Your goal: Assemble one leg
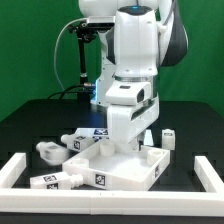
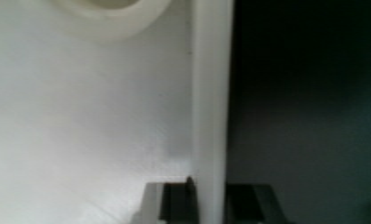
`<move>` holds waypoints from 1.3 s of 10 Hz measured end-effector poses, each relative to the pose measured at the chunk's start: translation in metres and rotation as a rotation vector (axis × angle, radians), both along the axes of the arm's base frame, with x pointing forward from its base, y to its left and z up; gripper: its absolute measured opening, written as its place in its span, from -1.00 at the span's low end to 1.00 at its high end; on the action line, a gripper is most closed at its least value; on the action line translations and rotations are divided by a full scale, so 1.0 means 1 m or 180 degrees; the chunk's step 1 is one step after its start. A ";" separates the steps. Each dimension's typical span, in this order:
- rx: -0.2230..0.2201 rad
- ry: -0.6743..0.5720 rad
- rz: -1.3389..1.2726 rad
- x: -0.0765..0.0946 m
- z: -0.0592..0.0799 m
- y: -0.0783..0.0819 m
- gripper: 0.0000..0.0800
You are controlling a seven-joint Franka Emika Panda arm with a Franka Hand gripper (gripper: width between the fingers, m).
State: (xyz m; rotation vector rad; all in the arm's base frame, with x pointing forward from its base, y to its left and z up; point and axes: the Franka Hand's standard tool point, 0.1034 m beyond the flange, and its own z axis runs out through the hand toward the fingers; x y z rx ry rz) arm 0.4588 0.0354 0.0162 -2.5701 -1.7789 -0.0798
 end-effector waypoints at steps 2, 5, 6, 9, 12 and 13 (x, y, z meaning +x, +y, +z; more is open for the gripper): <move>0.0000 0.0096 0.0296 0.000 0.001 0.016 -0.87; 0.0010 0.0121 0.0456 0.006 0.002 0.028 -0.87; 0.0009 0.0121 0.0452 0.006 0.002 0.028 -0.87; 0.0021 -0.0023 0.0939 0.014 0.000 0.021 -0.87; 0.0058 0.0082 0.1200 0.047 0.000 0.018 -0.86; 0.0058 0.0085 0.1200 0.047 0.000 0.018 -0.86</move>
Offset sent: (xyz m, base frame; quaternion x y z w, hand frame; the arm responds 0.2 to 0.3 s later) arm 0.0084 0.0382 0.0017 0.0261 -0.0040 -0.1175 0.9927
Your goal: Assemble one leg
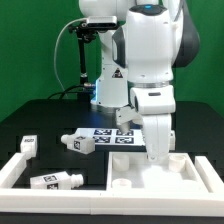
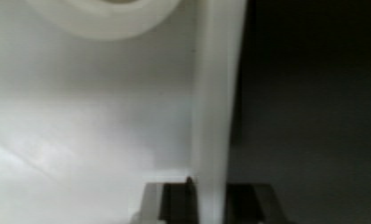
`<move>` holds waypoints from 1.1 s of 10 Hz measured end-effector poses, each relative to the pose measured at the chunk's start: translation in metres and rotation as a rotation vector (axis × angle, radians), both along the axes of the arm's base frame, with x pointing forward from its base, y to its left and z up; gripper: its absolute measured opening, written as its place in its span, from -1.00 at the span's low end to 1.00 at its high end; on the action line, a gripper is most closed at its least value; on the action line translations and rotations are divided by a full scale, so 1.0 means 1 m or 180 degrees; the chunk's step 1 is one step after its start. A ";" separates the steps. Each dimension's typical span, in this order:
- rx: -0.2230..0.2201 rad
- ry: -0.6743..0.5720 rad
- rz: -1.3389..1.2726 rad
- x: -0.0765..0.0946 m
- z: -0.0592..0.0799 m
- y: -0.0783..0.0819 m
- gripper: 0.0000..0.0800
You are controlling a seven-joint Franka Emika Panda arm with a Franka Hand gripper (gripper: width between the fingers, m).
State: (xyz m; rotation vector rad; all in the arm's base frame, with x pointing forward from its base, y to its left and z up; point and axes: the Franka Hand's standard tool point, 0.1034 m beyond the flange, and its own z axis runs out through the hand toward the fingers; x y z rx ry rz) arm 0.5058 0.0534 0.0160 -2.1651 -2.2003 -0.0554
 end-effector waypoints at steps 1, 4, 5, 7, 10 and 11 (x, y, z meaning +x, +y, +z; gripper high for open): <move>0.0000 0.0000 0.0000 0.000 0.000 0.000 -0.86; 0.0000 0.0000 0.0000 0.000 0.000 0.000 -0.86; 0.0000 0.0000 0.0000 0.000 0.000 0.000 -0.86; 0.0000 0.0000 0.0000 0.000 0.000 0.000 -0.86; -0.0005 0.0039 0.0005 -0.002 0.000 0.001 -0.86; -0.0006 0.0089 -0.0089 0.000 0.000 0.008 -0.86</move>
Offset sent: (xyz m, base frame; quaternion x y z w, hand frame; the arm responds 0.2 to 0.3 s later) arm -0.0008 0.0401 0.0065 -0.0140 0.0363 0.0174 0.9991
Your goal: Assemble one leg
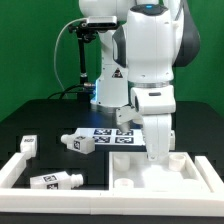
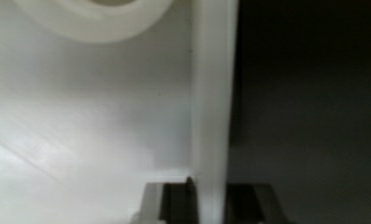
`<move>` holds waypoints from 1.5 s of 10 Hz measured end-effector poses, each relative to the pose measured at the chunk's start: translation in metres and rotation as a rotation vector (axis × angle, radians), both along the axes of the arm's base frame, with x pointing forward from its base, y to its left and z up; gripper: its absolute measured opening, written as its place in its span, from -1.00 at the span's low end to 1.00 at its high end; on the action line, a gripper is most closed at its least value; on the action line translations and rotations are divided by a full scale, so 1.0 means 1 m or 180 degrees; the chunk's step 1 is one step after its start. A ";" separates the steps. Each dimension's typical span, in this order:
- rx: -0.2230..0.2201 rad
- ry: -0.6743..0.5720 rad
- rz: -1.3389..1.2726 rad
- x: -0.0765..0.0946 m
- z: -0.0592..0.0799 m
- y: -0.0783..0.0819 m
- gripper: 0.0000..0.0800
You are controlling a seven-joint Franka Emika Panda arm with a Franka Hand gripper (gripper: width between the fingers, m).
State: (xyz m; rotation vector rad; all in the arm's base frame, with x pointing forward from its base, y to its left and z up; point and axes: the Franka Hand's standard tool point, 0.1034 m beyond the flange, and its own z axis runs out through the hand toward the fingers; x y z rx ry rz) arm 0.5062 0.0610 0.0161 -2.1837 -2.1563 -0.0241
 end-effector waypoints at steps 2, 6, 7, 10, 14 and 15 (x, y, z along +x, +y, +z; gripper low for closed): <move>0.0010 0.0009 -0.0015 0.000 0.000 0.007 -0.86; -0.0013 0.0029 -0.0130 -0.001 0.000 0.006 -0.86; -0.0013 0.0030 -0.0130 -0.001 0.000 0.006 -0.86; -0.0020 0.0028 -0.0235 -0.001 0.002 0.006 0.00; -0.0104 -0.0033 -0.1446 -0.005 0.039 0.022 0.57; -0.0113 -0.0035 -0.1794 -0.001 0.046 0.027 0.61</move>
Offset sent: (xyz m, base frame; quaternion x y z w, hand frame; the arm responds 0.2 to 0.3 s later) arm 0.0136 0.0550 -0.0032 -0.0316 0.0378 0.0038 0.9988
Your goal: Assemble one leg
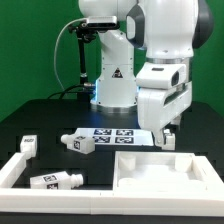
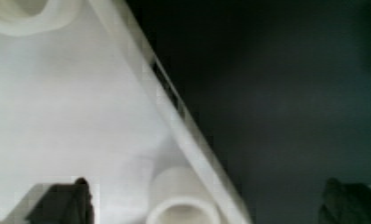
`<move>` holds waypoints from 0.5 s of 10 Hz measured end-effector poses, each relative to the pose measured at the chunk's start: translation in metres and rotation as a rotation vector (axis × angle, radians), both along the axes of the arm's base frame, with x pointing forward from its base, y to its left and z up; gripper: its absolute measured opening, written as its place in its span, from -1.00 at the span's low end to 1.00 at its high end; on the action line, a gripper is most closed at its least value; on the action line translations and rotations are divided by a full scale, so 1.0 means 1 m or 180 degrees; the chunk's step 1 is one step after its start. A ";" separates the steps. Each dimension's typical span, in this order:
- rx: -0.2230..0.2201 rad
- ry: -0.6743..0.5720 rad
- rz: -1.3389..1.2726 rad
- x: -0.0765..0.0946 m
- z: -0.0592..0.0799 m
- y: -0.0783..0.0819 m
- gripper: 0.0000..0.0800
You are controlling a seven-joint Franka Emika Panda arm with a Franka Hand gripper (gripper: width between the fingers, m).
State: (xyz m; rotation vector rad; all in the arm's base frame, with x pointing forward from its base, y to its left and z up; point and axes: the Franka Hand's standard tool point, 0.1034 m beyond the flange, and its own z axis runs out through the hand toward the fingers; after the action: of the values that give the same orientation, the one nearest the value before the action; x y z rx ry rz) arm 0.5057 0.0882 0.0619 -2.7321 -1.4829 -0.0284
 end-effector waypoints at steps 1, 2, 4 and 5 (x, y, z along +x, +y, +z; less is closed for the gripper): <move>-0.0012 0.0041 -0.0500 -0.001 0.002 0.006 0.61; 0.0016 0.0049 -0.0789 -0.002 0.002 0.008 0.62; 0.0019 0.0069 -0.1179 -0.002 0.002 0.008 0.62; 0.0020 0.0075 -0.1306 -0.002 0.002 0.008 0.62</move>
Offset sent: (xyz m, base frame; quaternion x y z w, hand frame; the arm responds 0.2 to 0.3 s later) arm 0.0000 0.0000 0.0000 0.0000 0.0000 0.1938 0.9810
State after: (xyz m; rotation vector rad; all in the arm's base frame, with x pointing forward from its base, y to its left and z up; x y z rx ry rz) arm 0.5037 0.0967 0.0635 -2.9657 -0.8909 -0.0109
